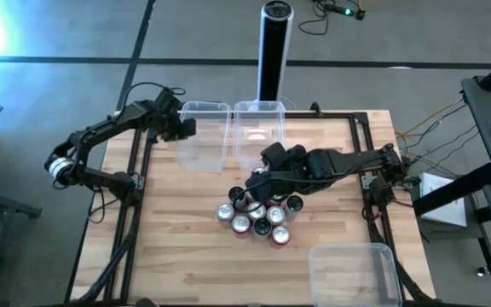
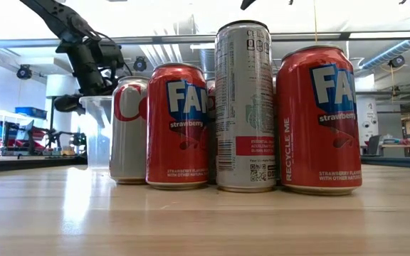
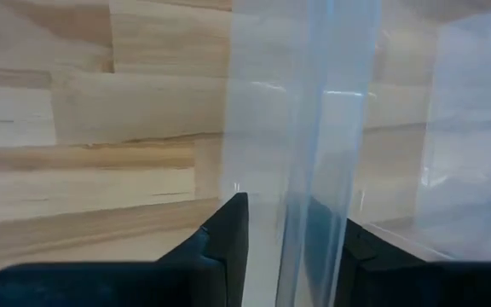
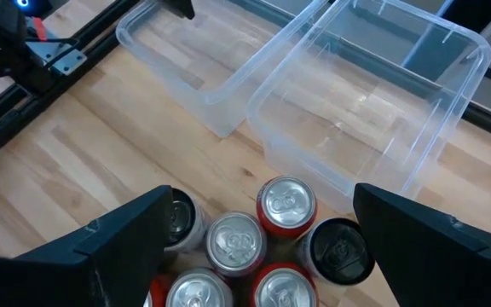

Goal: Sort soda cans
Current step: Move the bottom left white bin to the left side of the center white bin

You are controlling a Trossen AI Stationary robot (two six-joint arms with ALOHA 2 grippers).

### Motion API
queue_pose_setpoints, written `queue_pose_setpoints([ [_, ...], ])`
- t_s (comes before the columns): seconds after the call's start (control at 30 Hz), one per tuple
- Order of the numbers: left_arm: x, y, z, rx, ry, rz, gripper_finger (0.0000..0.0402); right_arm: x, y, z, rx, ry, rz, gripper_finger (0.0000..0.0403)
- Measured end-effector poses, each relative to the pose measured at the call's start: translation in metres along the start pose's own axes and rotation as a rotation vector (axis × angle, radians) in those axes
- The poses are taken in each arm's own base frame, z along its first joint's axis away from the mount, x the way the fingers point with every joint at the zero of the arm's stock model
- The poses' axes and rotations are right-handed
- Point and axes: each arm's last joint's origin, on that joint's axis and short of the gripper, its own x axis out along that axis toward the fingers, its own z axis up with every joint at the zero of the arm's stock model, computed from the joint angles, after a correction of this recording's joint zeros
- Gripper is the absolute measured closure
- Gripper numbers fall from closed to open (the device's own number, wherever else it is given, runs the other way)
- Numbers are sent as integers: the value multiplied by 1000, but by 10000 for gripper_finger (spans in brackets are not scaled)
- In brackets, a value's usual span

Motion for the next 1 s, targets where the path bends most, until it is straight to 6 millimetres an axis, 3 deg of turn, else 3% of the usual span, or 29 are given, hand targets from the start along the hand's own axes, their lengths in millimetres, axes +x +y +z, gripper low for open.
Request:
queue_pose_setpoints([
  [0.4, -2, 5, -3, -122, -26, 88, 325, 0, 0, 0, 1, -2, 0, 44],
  [1.0, -7, -1, -1, -143, -1, 28, 325, 0, -1, 1, -7, -9, -6, 44],
])
